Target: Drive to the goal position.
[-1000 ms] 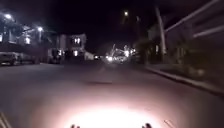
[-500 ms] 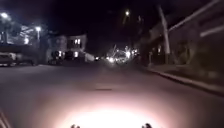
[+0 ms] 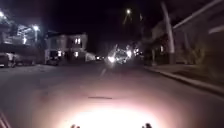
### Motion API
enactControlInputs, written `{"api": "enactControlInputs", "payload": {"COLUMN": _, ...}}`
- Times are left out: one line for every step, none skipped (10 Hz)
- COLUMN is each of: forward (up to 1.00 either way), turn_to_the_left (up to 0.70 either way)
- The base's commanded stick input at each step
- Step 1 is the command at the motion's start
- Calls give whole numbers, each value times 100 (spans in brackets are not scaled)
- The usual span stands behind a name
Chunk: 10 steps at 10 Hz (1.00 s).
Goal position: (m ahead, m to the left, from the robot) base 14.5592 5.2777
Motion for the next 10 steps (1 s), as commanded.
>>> {"api": "enactControlInputs", "payload": {"forward": 85, "turn_to_the_left": 0}}
{"api": "enactControlInputs", "payload": {"forward": 85, "turn_to_the_left": 0}}
{"api": "enactControlInputs", "payload": {"forward": 85, "turn_to_the_left": 0}}
{"api": "enactControlInputs", "payload": {"forward": 85, "turn_to_the_left": 0}}
{"api": "enactControlInputs", "payload": {"forward": 85, "turn_to_the_left": 0}}
{"api": "enactControlInputs", "payload": {"forward": 85, "turn_to_the_left": 0}}
{"api": "enactControlInputs", "payload": {"forward": 85, "turn_to_the_left": 0}}
{"api": "enactControlInputs", "payload": {"forward": 85, "turn_to_the_left": 0}}
{"api": "enactControlInputs", "payload": {"forward": 85, "turn_to_the_left": -11}}
{"api": "enactControlInputs", "payload": {"forward": 85, "turn_to_the_left": -32}}
